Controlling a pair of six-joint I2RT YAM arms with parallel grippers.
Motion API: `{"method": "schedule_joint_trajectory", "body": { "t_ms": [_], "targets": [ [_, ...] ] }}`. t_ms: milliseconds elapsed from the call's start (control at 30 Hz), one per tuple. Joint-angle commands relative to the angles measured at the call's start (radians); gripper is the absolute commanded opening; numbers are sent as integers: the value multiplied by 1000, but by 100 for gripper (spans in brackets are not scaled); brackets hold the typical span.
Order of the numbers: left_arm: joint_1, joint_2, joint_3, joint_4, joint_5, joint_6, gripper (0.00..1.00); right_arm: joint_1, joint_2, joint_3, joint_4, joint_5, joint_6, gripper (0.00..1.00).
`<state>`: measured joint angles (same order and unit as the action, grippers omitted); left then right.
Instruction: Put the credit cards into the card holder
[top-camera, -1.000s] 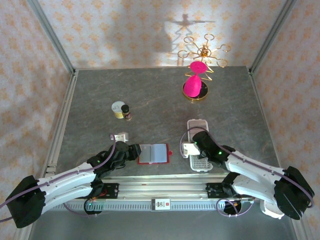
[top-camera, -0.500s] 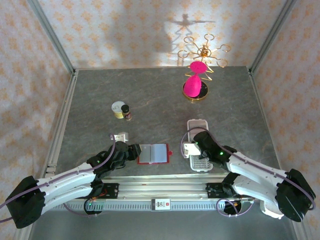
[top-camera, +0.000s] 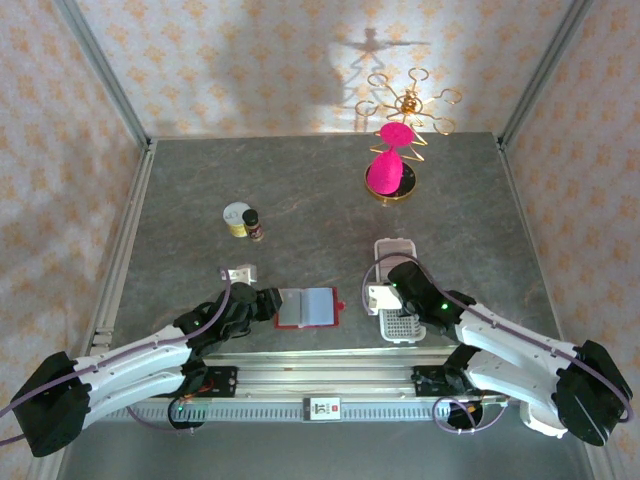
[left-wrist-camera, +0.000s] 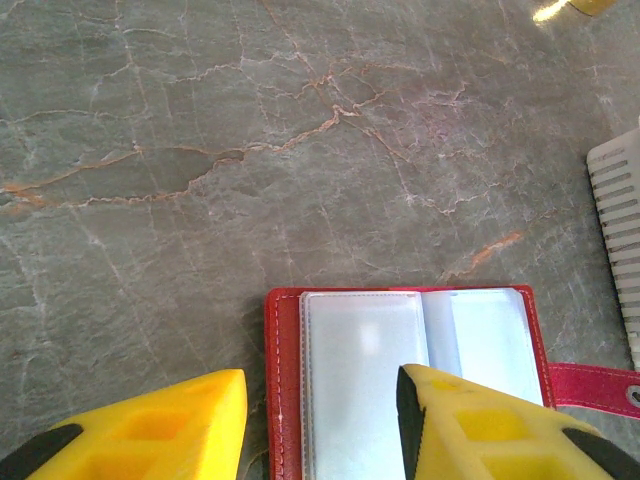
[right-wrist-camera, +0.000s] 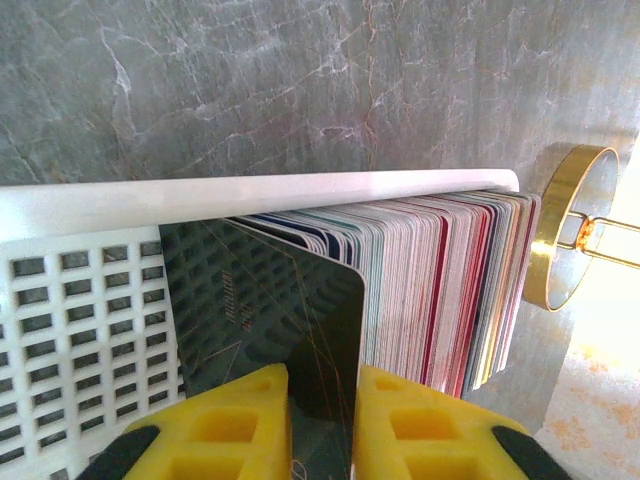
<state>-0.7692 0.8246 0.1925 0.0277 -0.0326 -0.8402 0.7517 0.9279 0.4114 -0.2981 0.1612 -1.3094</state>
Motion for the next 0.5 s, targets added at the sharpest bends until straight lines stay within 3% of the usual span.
{"method": "schedule_joint_trajectory", "body": {
  "t_ms": [0,267,467],
  "targets": [
    [13,-7,-1,11,10,-8,45,-7,-17,42,-7,27,17,20],
    [12,-7,1,11,14,-11,45,-8,-25,53,-15,31,25,18],
    [12,8,6,10,19,-7,45,-8,-43,69,-43,21,39,5]
  ]
}}
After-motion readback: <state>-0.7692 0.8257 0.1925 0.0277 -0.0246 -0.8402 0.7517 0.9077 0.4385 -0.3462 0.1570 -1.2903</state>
